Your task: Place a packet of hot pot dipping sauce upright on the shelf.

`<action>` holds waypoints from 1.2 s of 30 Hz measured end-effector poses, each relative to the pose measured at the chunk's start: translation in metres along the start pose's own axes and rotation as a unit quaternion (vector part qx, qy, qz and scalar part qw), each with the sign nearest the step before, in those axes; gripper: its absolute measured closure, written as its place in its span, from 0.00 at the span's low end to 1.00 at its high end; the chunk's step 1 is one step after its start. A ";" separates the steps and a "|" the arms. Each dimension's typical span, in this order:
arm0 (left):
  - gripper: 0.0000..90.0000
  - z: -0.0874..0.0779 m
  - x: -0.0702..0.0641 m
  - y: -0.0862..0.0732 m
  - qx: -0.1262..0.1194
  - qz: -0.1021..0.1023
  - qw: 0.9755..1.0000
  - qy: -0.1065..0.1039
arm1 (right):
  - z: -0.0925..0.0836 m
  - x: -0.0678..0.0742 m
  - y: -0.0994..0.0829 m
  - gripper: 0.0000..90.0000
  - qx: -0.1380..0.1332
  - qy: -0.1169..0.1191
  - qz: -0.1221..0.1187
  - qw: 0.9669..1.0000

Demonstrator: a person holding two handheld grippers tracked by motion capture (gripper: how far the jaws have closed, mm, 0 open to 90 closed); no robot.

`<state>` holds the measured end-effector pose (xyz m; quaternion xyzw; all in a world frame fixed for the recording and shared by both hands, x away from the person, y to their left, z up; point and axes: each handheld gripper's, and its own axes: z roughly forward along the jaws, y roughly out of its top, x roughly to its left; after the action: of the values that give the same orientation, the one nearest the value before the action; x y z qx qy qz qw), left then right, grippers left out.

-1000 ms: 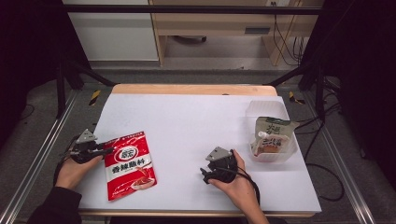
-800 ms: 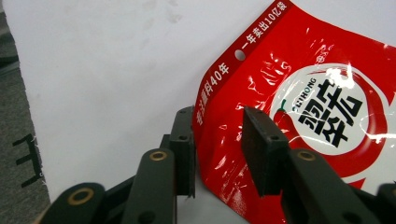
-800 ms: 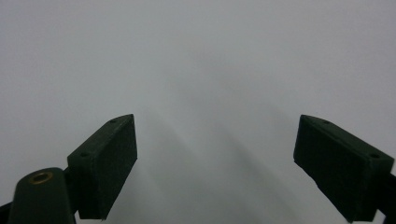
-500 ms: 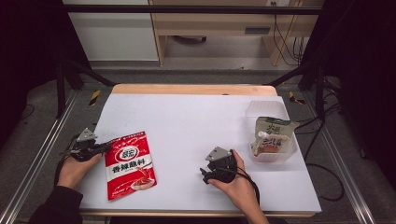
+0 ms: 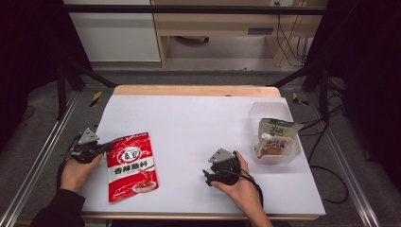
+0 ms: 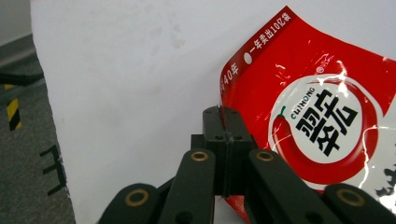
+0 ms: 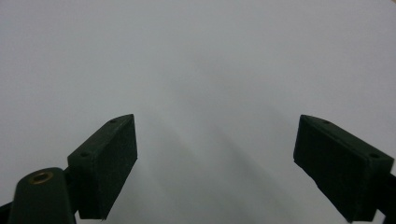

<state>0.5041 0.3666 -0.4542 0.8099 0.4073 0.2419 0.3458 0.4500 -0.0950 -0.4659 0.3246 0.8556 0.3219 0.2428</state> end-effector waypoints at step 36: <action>1.00 -0.049 -0.071 0.090 -0.131 0.106 0.986 -0.014 | -0.024 -0.012 0.066 0.16 -0.030 0.025 -0.025 0.999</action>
<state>0.4765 0.2871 -0.3630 0.7995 0.2788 0.3176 0.4268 0.4692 -0.0743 -0.4004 0.2878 0.8592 0.3491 0.2389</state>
